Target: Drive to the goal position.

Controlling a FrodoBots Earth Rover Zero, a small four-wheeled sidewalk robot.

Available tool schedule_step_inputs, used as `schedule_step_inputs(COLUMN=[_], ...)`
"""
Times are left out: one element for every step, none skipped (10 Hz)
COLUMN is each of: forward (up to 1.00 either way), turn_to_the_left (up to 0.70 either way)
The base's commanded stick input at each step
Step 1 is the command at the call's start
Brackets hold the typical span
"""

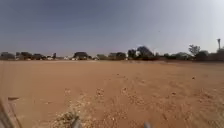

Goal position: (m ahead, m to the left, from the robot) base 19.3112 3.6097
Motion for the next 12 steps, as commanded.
schedule_step_inputs(forward=[0.7, 0.7, 0.7, 0.7, 0.7, 0.7, 0.7, 0.7, 0.7, 0.7, 0.7, 0.7], turn_to_the_left=[0.0, 0.0, 0.0, 0.0, 0.0, 0.0, 0.0, 0.0, 0.0, 0.0, 0.0, 0.0])
